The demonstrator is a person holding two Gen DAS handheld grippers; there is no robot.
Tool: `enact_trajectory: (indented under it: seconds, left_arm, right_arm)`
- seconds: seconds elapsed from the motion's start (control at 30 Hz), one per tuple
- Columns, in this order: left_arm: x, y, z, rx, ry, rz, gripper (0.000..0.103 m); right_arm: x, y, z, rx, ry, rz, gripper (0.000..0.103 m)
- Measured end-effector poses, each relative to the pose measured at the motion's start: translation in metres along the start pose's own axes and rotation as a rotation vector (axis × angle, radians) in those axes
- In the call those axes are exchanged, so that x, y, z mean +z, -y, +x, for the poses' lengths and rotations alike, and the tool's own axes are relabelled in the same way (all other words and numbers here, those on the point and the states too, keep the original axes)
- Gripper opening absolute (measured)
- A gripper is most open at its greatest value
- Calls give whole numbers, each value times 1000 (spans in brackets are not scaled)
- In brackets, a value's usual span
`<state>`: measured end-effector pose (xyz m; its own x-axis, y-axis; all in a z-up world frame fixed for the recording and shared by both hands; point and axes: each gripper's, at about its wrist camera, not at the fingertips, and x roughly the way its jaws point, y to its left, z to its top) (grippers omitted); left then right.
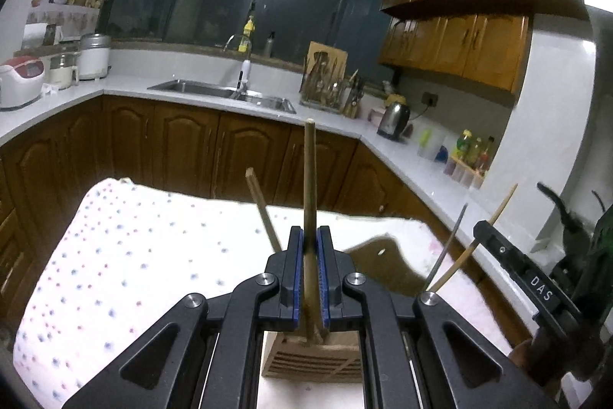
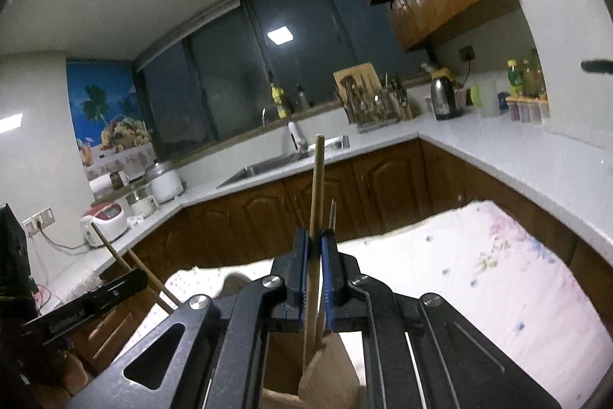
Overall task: Organize utensils
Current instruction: 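Lift both wooden chopsticks and lower them into the wooden holder, then open both tools to release the chopsticks inside the holder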
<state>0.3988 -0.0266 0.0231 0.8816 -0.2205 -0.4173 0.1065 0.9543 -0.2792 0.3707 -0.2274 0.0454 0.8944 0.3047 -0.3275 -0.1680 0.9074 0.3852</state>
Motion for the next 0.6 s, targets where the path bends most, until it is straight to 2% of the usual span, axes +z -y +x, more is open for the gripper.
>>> enact_trajectory:
  seconds: [0.1,0.33,0.6]
  left_arm:
    - [-3,-7,6,8,-29,-8,5]
    - [5,-8,4,7,-35,-12,5]
    - [7,-11,4,5,-52,-8,5]
  right_arm:
    - [-7,0,6,2,-49,-15,7]
    - [-14,6,14,-6,-145,-12,8]
    - [-11,7,20,-4,-181,-9,9]
